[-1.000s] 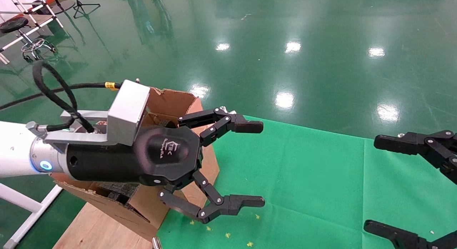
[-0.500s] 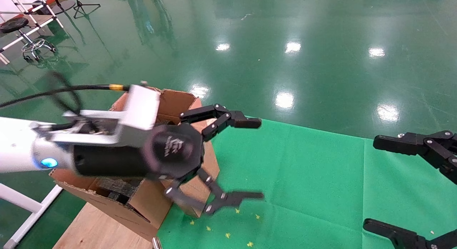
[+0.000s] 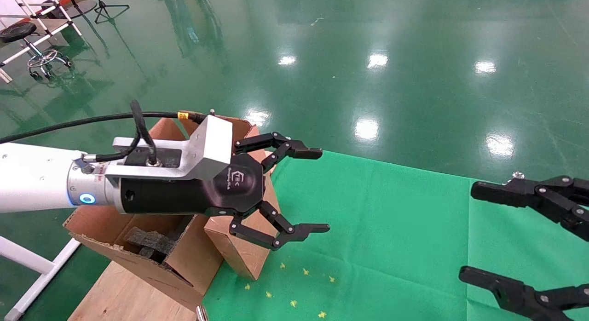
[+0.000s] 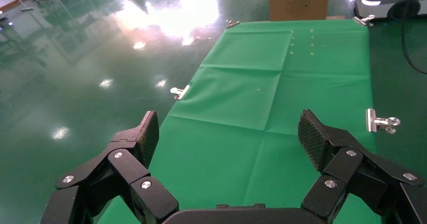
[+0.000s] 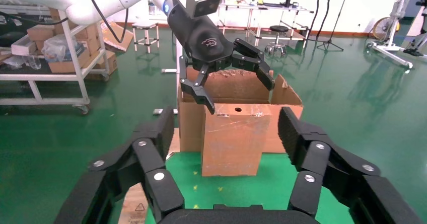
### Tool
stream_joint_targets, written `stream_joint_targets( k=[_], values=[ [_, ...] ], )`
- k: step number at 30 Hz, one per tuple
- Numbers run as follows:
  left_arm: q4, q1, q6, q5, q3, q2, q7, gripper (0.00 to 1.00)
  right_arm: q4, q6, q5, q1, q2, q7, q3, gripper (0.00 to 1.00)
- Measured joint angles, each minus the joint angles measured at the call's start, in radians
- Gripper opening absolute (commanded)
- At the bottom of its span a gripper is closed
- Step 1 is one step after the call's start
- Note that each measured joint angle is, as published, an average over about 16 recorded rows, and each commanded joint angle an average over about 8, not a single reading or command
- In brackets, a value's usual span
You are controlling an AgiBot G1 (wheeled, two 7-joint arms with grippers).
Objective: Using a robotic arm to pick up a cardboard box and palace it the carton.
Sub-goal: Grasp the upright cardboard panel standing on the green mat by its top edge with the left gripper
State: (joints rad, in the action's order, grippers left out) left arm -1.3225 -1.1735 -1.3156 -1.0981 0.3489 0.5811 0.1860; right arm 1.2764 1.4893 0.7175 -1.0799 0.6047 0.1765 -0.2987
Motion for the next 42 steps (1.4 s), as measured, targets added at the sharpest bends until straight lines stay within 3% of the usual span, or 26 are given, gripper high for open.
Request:
stream_joint_targets(
  k=[5, 11, 17, 22, 29, 42],
  values=[
    [-0.01, -0.049, 0.06, -0.156, 0.042, -0.008, 0.127, 1.0, 0.0, 0.0, 0.0, 0.0, 0.0, 0.0, 0.0, 0.0],
    [-0.02, -0.137, 0.095, -0.372, 0.112, -0.005, 0.396, 1.0, 0.0, 0.0, 0.0, 0.0, 0.0, 0.0, -0.001, 0.0],
    [-0.021, -0.221, 0.046, -0.508, 0.169, 0.01, 0.686, 1.0, 0.0, 0.0, -0.001, 0.0, 0.0, -0.001, -0.001, 0.0],
    [-0.024, -0.27, -0.013, -0.563, 0.199, 0.023, 0.859, 1.0, 0.0, 0.0, -0.001, 0.0, 0.0, -0.001, -0.001, 0.0],
    [-0.028, -0.3, -0.068, -0.6, 0.224, 0.034, 0.968, 1.0, 0.0, 0.0, -0.001, -0.001, 0.0, -0.001, -0.001, 0.0],
    [-0.031, -0.303, -0.102, -0.662, 0.261, 0.047, 1.02, 1.0, 0.0, -0.001, -0.001, -0.001, -0.001, -0.001, -0.002, 0.0]
  ],
)
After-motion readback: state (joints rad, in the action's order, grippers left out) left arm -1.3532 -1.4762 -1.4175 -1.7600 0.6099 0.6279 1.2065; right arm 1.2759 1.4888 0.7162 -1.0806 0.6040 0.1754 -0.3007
